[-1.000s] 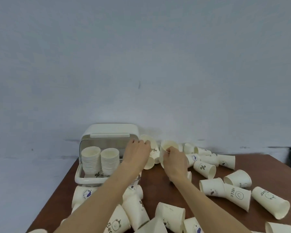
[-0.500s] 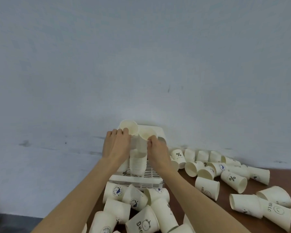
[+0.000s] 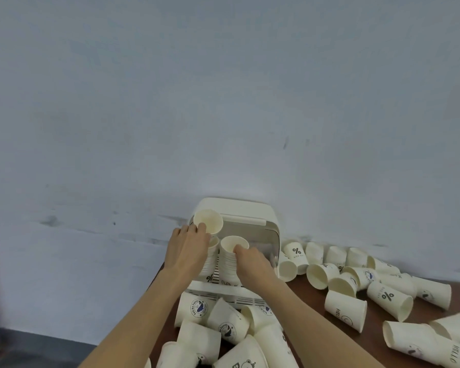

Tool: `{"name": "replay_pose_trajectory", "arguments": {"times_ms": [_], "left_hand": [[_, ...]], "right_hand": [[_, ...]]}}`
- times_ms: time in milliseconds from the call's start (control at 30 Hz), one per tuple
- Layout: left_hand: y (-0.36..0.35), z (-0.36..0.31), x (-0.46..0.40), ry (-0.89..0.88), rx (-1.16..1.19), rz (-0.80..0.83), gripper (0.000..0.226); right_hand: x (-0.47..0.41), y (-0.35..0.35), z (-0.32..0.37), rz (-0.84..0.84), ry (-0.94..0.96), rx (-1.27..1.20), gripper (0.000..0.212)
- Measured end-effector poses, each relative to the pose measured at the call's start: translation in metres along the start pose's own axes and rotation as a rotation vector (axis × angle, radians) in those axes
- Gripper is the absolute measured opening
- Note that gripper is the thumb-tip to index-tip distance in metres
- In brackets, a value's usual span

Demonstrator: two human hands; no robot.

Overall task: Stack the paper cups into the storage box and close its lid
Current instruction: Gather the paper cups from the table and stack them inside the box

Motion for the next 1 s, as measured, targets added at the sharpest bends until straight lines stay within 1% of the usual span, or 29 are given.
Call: {"name": "replay_pose_trajectory", "arguments": {"times_ms": [100,200,300,367,567,733,867,1000], "left_hand": [[-0.015,0.002,0.003,-0.006,-0.018,0.073,0.024],[-0.024,0.002,0.004,0.011,-0.026,0.126,0.021],[-0.029,0.000,0.000,0.018,-0.035,0.150,0.020],[-0.031,-0.004,-0.002,-0.002,-0.054,0.171,0.021],[-0.033,-0.005,-0.004,-0.028,-0.111,0.209,0.026],[-0.028,-0.006,-0.005,-0.004,-0.101,0.207,0.022],[-0.023,-0.006,-0.005,0.009,-0.110,0.211,0.024],[-0.038,-0.002,0.000,0.013,-0.168,0.305,0.027]], "right_hand": [[0.003,-0.002,0.004,0.004,0.007,0.005,0.015],[0.006,-0.002,0.009,-0.011,0.035,0.030,0.017],[0.006,-0.006,0.008,-0.030,0.040,0.039,0.026],[0.006,-0.007,0.008,-0.045,0.045,0.037,0.028],[0.006,-0.006,0.007,-0.077,0.025,0.011,0.027],[0.007,-0.002,0.004,-0.126,-0.013,0.066,0.026],[0.009,0.000,-0.001,-0.168,-0.048,0.089,0.027],[0.006,-0.002,-0.003,-0.172,-0.074,0.087,0.028]]}}
Point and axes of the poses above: each hand's wrist, its own x-axis away from the middle knuckle, its own y-axis out of the back of the hand, z = x × y, the point moved 9 cm from there along -x, towards the middle knuckle, and after that the axes turned 10 degrees about y, right-handed, at the moved point
